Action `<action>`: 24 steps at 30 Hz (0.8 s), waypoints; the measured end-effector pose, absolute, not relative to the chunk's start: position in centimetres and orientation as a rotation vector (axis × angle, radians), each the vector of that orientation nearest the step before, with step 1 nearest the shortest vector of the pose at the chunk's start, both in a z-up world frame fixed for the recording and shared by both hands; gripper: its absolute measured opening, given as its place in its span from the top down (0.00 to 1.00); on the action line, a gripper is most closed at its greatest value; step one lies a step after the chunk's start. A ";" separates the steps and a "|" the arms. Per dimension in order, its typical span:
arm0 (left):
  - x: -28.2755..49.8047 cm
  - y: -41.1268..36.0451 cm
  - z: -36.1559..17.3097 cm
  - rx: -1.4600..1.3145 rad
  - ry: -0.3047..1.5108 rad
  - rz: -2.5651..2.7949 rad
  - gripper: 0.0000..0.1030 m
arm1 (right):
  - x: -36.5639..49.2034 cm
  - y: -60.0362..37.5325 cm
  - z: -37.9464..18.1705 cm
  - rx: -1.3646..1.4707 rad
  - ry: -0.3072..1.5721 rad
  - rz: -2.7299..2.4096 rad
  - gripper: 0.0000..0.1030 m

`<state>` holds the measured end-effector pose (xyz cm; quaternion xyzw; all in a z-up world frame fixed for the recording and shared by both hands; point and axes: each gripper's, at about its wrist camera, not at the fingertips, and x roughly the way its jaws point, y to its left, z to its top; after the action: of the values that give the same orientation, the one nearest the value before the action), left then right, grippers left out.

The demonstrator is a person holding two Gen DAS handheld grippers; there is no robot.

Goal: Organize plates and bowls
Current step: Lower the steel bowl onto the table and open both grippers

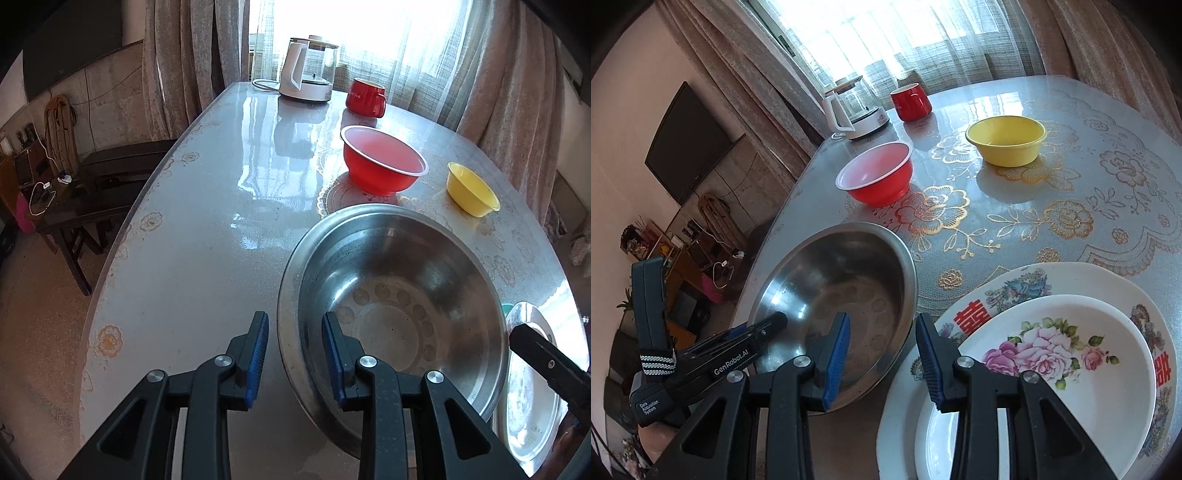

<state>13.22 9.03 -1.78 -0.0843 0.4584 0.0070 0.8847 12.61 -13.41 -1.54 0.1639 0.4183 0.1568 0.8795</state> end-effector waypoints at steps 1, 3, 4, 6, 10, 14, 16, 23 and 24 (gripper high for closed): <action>13.2 9.1 -1.5 -0.184 0.946 0.018 0.65 | 12.6 -13.6 -1.4 0.344 0.867 0.320 0.63; 13.1 9.1 -1.0 -0.187 0.933 0.022 0.59 | 12.4 -14.2 -1.2 0.358 0.854 0.308 0.63; 13.0 9.0 -0.8 -0.186 0.927 0.021 0.56 | 12.4 -14.5 -1.1 0.368 0.848 0.304 0.63; 13.0 8.5 -0.3 -0.179 0.918 0.017 0.54 | 12.4 -14.9 -0.9 0.377 0.843 0.293 0.63; 12.8 7.1 0.5 -0.135 0.900 -0.001 0.44 | 12.3 -15.8 -0.6 0.383 0.837 0.272 0.63; 12.9 5.5 0.9 -0.079 0.893 0.001 0.36 | 12.4 -16.8 -0.5 0.381 0.839 0.251 0.63; 12.9 5.0 1.0 -0.073 0.890 -0.010 0.34 | 12.5 -17.5 -0.6 0.381 0.843 0.228 0.63; 13.0 3.3 1.9 -0.003 0.849 0.003 0.33 | 12.8 -20.5 -0.7 0.416 0.838 0.190 0.63; 13.1 3.0 2.0 -0.003 0.850 -0.003 0.33 | 12.9 -20.9 -0.7 0.419 0.837 0.180 0.63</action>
<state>13.05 2.99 2.00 -0.0016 0.4124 -0.0016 0.9110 12.87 -20.90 -0.65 0.2015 0.4029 0.0867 0.8886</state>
